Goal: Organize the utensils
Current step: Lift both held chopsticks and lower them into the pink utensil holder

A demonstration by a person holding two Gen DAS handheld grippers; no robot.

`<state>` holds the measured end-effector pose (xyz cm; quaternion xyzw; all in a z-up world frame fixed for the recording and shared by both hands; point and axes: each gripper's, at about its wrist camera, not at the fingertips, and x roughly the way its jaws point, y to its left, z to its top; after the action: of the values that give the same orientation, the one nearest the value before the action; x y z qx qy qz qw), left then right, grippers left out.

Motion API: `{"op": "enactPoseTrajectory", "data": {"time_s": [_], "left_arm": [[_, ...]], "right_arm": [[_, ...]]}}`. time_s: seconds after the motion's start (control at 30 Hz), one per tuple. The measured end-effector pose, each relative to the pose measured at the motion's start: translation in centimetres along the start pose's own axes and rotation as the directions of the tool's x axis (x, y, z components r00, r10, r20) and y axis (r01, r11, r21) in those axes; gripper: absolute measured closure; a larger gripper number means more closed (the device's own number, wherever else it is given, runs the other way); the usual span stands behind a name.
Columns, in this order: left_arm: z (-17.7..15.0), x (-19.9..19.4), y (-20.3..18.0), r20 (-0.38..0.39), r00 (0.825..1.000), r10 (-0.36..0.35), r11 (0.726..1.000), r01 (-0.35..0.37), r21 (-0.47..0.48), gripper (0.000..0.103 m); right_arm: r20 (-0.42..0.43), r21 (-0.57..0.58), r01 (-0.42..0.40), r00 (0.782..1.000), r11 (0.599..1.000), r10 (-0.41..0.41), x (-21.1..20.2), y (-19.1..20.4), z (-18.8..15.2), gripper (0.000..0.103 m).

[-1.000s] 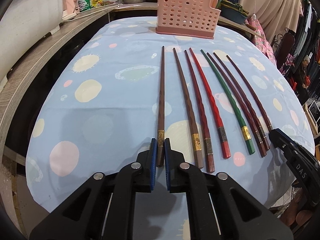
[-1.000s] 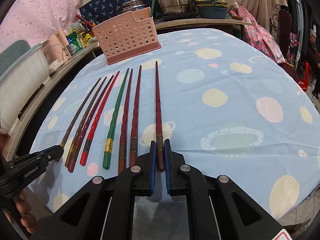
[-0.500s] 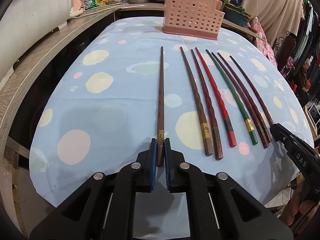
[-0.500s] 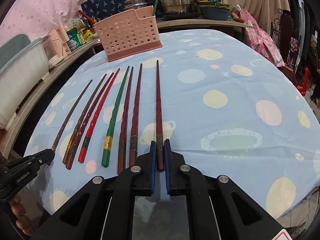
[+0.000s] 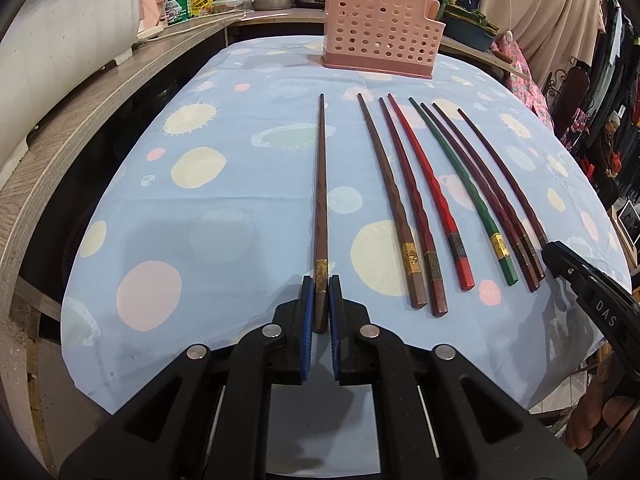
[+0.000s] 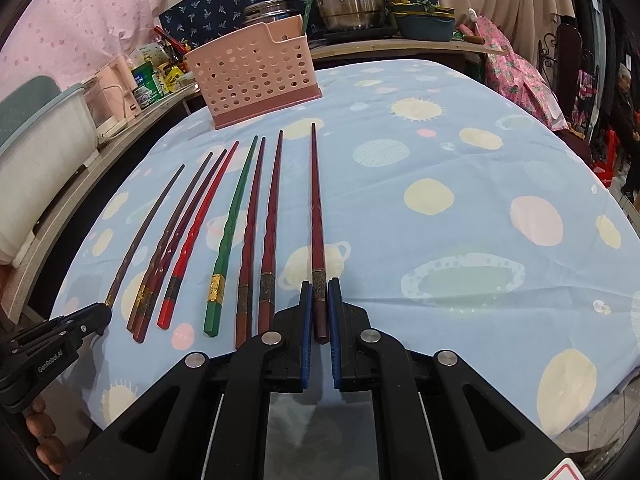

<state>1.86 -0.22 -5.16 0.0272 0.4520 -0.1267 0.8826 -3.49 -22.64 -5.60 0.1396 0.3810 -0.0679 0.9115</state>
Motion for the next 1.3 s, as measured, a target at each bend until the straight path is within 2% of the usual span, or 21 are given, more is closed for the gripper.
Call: {"op": "enactPoseTrajectory", "data": {"time_s": [0.53,0.63,0.73,0.93,1.1,1.3], "left_arm": [[-0.1,0.0,-0.2,-0.003,1.0,0.006,1.0,-0.006,0.025,0.096],[0.3,-0.2,0.3,-0.019,1.0,-0.019,1.0,0.019,0.007,0.096],[0.7,-1.4,0.8,0.002,1.0,-0.026,1.0,0.026,-0.004,0.096],[2.4,-5.2,1.9,0.059,0.997,-0.048,0.998,0.05,-0.038,0.096],[5.6,-8.3,1.9,0.119,0.991,-0.053,0.998,0.058,-0.037,0.096],[10.3,-10.7,1.3,0.191,0.98,-0.057,0.998,0.062,-0.025,0.096]], "right_arm": [[-0.008,-0.012,0.019,1.0,1.0,-0.019,0.0,0.3,0.1,0.096],[-0.026,-0.017,0.025,0.999,1.0,-0.025,-0.4,0.5,0.3,0.096],[-0.021,-0.007,0.017,1.0,1.0,-0.017,-1.3,0.3,0.5,0.096],[0.063,0.001,-0.01,0.998,1.0,0.01,-5.2,0.2,2.8,0.096],[0.148,0.017,-0.021,0.989,1.0,0.018,-8.6,-0.1,6.3,0.096],[0.222,0.027,-0.043,0.974,0.999,0.036,-10.8,-0.4,11.0,0.096]]}}
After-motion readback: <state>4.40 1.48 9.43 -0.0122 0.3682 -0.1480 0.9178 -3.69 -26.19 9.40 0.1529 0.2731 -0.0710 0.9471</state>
